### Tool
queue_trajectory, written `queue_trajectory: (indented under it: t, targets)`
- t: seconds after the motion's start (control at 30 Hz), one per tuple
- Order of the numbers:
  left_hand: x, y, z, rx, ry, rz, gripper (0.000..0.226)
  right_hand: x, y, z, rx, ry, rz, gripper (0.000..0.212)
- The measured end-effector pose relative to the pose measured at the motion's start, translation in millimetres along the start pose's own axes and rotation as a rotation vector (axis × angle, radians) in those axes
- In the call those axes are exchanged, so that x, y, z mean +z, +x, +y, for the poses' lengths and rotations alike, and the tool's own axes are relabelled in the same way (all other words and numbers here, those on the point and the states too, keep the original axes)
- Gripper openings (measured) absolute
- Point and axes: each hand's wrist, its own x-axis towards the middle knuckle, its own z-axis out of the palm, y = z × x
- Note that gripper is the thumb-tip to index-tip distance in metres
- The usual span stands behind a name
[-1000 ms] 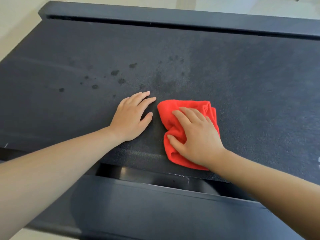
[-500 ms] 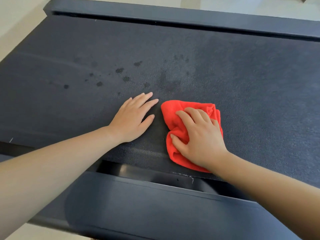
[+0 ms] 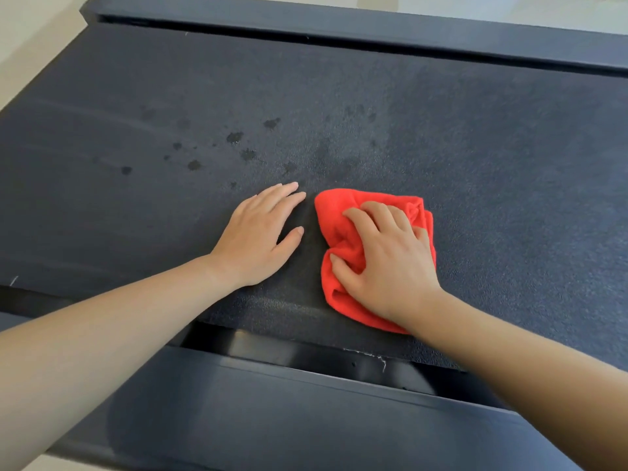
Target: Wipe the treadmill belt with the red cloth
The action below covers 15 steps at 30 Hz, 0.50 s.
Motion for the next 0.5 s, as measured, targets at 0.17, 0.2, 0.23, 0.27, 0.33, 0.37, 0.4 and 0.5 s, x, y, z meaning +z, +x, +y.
queue_trajectory:
  t: [0.17,0.2,0.23,0.27,0.33,0.37,0.4,0.5]
  targets:
    - [-11,32,-10,-0.016,0.026,0.012,0.053,6,45,8,0.045,-0.012,0.016,0.056]
    - [-13,42,-13,-0.017,0.036,0.015,0.053,8,55,10,0.057,-0.013,0.023,0.055]
    - [-14,53,-16,-0.015,0.042,0.019,0.053,10,65,12,0.070,-0.013,0.034,0.054]
    - [-15,65,-19,-0.012,0.043,0.021,0.053,12,75,14,0.083,-0.012,0.047,0.053]
    - [-14,91,-26,-0.005,0.038,0.025,0.052,16,95,20,0.108,-0.013,0.074,0.052]
    - [-12,106,-29,-0.003,0.037,0.029,0.052,18,106,24,0.120,-0.014,0.084,0.052]
    - [-11,122,-34,-0.006,0.035,0.032,0.051,19,117,28,0.132,-0.017,0.092,0.052]
    - [-6,171,-45,-0.021,0.026,0.035,0.051,23,150,41,0.168,-0.033,0.111,0.052]
